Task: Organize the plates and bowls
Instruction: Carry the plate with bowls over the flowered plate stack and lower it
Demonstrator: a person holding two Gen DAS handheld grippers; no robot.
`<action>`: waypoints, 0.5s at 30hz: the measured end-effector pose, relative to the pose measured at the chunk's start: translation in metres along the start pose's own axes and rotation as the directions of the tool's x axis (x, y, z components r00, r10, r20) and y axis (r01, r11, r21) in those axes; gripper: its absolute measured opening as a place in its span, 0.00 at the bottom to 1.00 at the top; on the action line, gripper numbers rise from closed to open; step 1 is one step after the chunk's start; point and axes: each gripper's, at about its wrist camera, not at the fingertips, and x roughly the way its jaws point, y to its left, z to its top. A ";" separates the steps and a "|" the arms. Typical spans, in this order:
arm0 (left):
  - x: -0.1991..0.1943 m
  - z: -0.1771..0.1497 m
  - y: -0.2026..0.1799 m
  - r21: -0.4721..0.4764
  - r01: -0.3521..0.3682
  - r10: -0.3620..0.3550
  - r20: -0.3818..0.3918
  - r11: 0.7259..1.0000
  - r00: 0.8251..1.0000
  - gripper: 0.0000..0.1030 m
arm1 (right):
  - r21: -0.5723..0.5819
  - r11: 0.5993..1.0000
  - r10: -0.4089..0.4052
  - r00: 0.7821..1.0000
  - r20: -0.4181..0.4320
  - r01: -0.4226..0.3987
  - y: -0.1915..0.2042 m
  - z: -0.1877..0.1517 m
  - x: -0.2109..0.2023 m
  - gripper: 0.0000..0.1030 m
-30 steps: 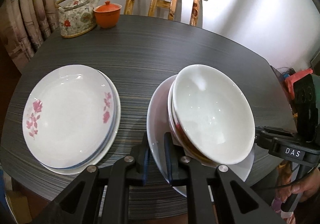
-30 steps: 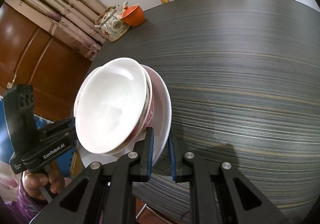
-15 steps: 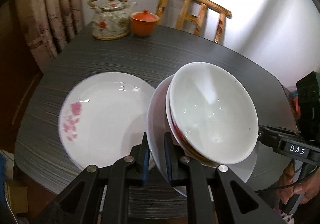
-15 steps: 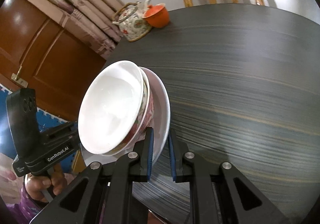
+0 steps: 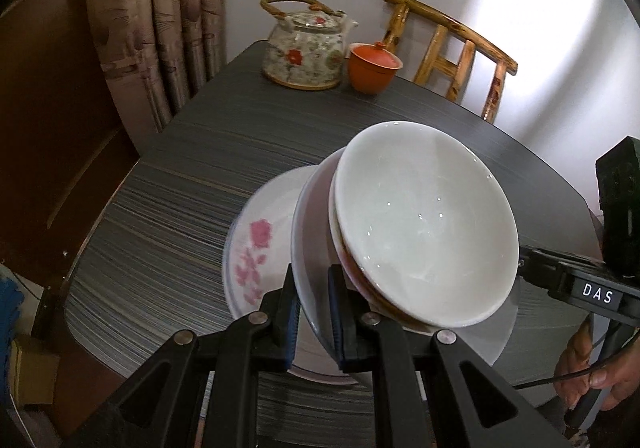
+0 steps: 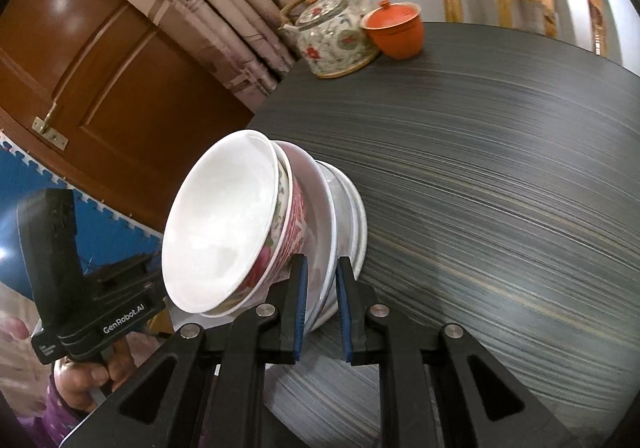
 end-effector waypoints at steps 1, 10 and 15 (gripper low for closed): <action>0.001 0.000 0.004 -0.002 -0.005 0.005 0.002 1.000 1.000 0.11 | -0.003 1.000 0.003 1.000 -0.002 -0.003 0.001 0.002 0.004 0.14; 0.014 -0.001 0.016 -0.014 -0.013 0.013 -0.012 1.000 1.000 0.11 | -0.010 1.000 0.008 1.000 -0.026 -0.008 0.005 0.008 0.031 0.14; 0.018 -0.001 0.020 -0.016 -0.017 0.016 -0.017 1.000 1.000 0.11 | -0.005 1.000 0.016 1.000 -0.027 -0.016 0.003 0.008 0.034 0.14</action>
